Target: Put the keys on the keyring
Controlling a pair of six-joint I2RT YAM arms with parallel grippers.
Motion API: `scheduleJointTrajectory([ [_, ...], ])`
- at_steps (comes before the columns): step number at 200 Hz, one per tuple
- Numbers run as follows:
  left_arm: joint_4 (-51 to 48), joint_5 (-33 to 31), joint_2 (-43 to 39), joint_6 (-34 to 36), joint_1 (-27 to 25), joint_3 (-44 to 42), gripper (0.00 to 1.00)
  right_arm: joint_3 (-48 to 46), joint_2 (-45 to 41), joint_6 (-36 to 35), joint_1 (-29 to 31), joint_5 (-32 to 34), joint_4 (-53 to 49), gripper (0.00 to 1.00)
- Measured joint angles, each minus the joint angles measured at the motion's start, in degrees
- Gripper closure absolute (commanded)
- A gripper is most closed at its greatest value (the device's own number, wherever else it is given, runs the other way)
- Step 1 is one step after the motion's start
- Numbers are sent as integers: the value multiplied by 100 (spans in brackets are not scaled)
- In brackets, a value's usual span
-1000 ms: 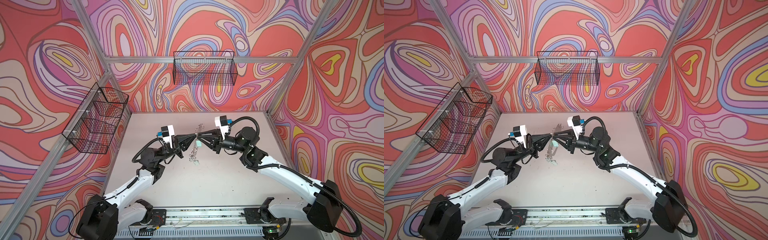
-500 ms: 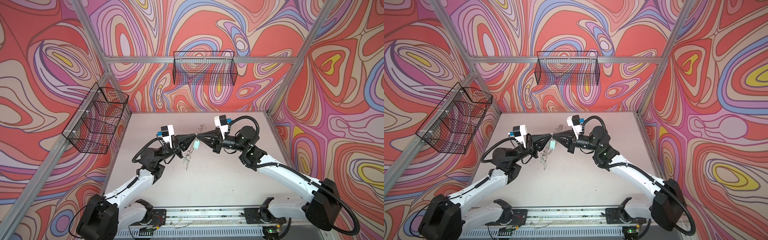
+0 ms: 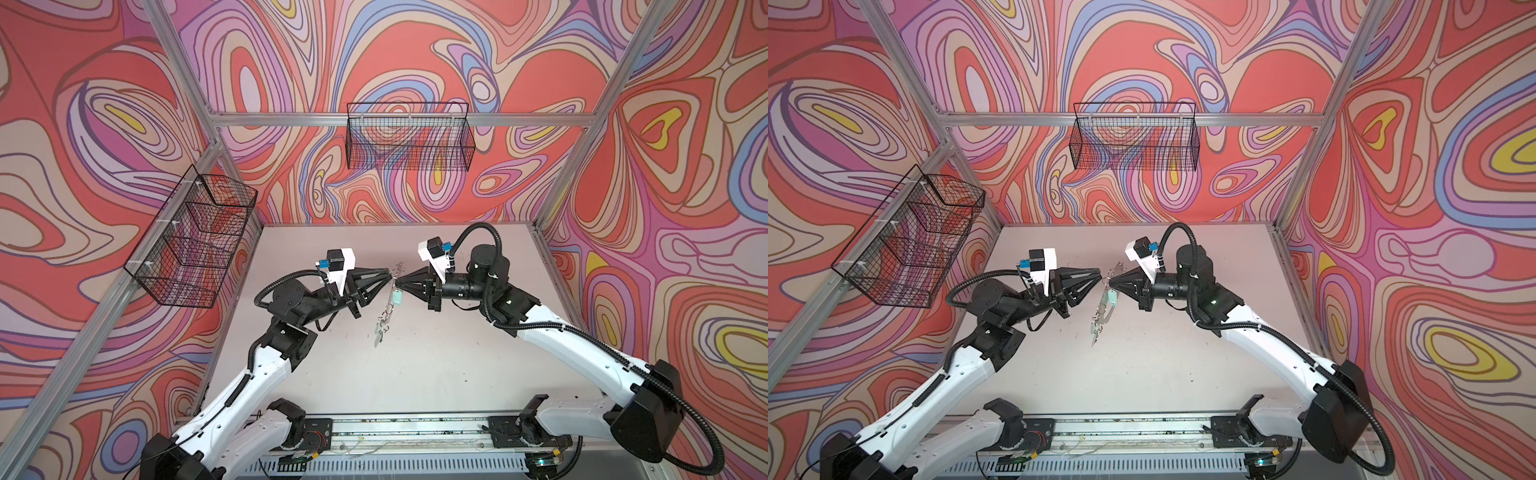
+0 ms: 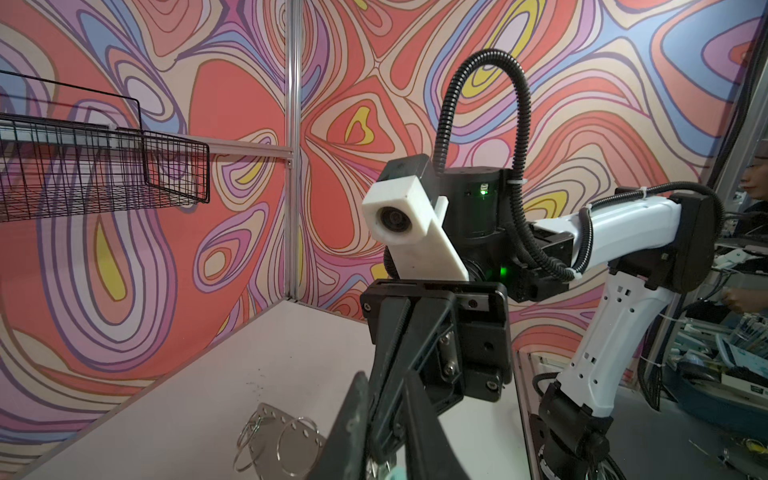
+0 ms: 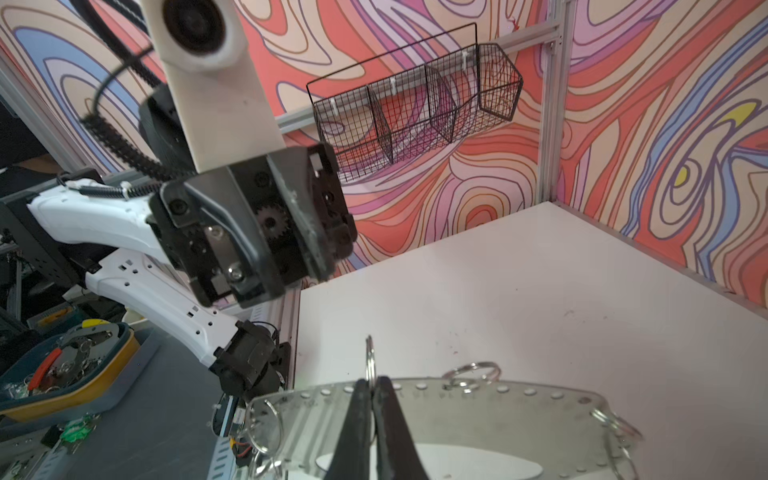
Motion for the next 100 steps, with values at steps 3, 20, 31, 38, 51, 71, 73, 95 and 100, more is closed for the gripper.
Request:
scheduleJointTrajectory([
  [3, -208, 26, -13, 129, 4, 76, 78, 42, 0, -94, 0, 15, -107, 100],
  [20, -1228, 164, -13, 723, 22, 424, 78, 269, 7, -553, 0, 72, -754, 100],
  [31, -1814, 243, 15, 1071, 24, 553, 78, 409, 26, -800, 0, 101, -1123, 100],
  [38, -2135, 275, 46, 1255, 24, 614, 78, 479, 37, -938, 2, 125, -1329, 100],
  [51, -2664, 308, 129, 1567, 24, 688, 81, 555, 44, -1134, 7, 181, -1611, 100],
  [71, -3346, 293, 240, 1989, 24, 761, 82, 638, 68, -1381, 31, 308, -1978, 100],
  [73, -3394, 293, 247, 2013, 24, 765, 82, 645, 72, -1403, 35, 323, -2011, 100],
  [95, -3845, 256, 330, 2295, 24, 859, 82, 719, 127, -1591, 107, 431, -2291, 100],
  [100, -3915, 256, 341, 2334, 24, 876, 83, 743, 142, -1624, 129, 457, -2350, 100],
])
